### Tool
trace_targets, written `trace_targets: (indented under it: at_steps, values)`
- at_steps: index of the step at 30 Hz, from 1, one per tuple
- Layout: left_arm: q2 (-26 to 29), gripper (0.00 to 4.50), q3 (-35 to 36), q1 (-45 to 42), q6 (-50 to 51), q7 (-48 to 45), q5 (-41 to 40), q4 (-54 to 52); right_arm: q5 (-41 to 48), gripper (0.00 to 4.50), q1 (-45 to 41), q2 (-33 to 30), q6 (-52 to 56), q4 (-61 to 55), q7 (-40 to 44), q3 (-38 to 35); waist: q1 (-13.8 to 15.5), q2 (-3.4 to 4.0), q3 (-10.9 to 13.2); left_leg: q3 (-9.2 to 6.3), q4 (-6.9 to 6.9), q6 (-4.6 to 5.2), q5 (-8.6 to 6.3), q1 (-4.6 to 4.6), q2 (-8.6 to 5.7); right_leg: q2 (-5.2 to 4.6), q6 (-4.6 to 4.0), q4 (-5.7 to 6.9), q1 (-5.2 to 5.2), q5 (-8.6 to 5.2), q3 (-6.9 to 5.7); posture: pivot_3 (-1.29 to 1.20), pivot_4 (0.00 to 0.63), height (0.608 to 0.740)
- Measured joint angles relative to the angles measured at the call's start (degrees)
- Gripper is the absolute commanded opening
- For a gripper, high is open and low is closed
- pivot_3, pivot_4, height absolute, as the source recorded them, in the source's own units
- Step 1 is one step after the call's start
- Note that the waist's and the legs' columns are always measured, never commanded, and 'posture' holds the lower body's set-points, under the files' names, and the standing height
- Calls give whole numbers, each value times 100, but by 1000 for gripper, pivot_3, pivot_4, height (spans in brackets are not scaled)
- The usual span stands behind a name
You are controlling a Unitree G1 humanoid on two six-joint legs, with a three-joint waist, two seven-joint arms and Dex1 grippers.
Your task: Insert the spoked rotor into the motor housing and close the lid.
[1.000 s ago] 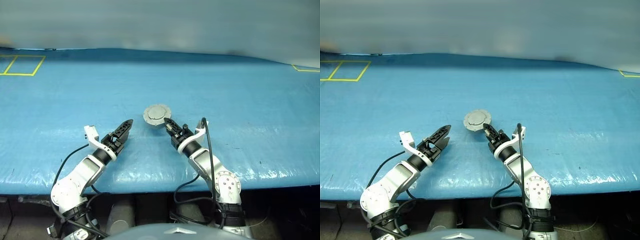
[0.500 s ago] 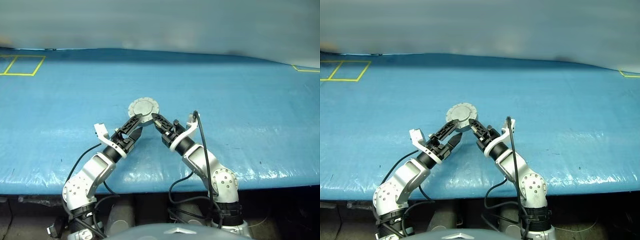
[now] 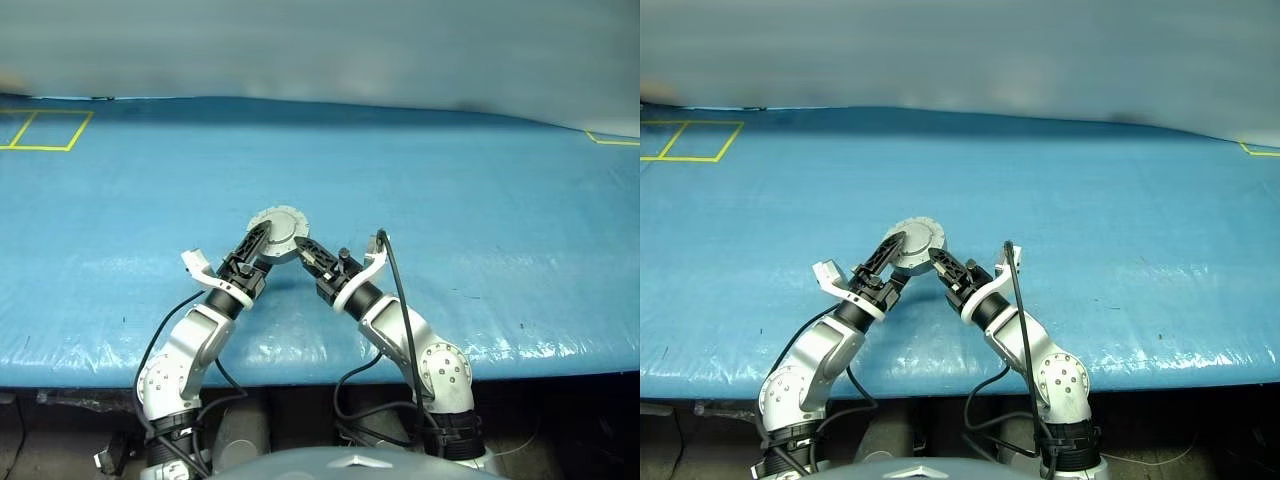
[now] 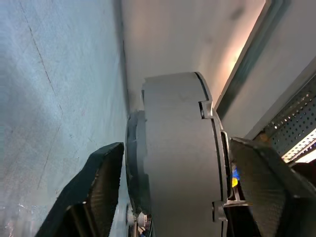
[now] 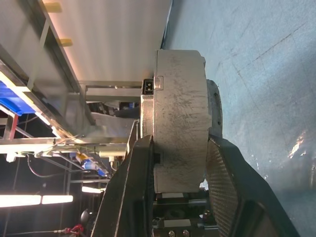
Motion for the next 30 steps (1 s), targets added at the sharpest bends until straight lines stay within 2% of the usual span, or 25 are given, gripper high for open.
trace_targets:
  at_steps: [1, 4, 9, 14, 16, 19, 22, 25, 30]
  values:
    - [2, 2375, -24, 0, -34, 0, -19, 14, -81, 1145, 0, -3, -3, -26, 10, 11, 0, 0, 0, -1, 0, 0, 0, 0, 0, 0, 0, 0, 0, 0, -1, 0, 150, 740]
    - [9, 2379, -70, -5, -95, -31, -57, 24, -390, 1145, 1, -10, -20, -129, 108, 60, 0, -1, -1, -1, 0, 0, 0, 0, 0, 1, 2, 0, 0, -1, 0, 0, 150, 740]
    - [26, 2379, -121, -74, -163, -31, -55, 51, -404, 1145, 40, -10, -28, -139, 217, 46, 2, -1, -1, -1, 1, 0, 0, 0, 0, 2, 2, 0, 1, -1, 0, 0, 150, 740]
    - [61, 2379, -164, -306, -283, 81, 28, 155, -660, 2792, 177, -47, 27, -332, 538, 107, 4, -1, -1, -3, 1, 0, 0, 0, 1, 7, 2, 0, 1, -1, 1, 0, 150, 740]
    - [82, 2379, -157, -498, -388, 244, 138, 275, -1184, 3459, 125, -593, 214, -643, 845, 348, 5, 1, -1, 0, 4, 0, 0, 0, -3, 7, 4, -1, 2, 0, 10, 0, 150, 740]
    - [206, 2379, -80, -756, -502, 448, 338, 579, -2534, 4440, -98, -1639, 459, -1164, 1265, 875, 11, -5, -4, -2, 9, 4, 2, 2, -7, 10, 8, -1, 6, -5, 17, 0, 150, 740]
    - [424, 2379, 19, -1235, -579, 502, 651, 1050, -3643, 4500, -97, -2152, 462, -1292, 1567, 1296, 36, -7, -5, 1, 9, 0, 10, 1, -4, 26, 9, 0, 11, -6, 16, 0, 150, 740]
    - [681, 2379, 122, -1668, -626, 446, 1005, 1458, -4351, 4500, 9, -2172, 298, -1338, 1774, 1443, 45, -7, -5, -1, 5, -4, 12, 1, 1, 35, 9, 1, 10, -6, 16, 0, 150, 740]
    - [1110, 2379, 174, -2690, -845, 109, 2090, 2804, -6090, 4500, 203, -2275, -325, -1403, 1700, 1708, 84, -12, -6, 2, 7, -5, 13, 0, -2, 38, 18, -3, 12, -7, 26, 0, 150, 740]
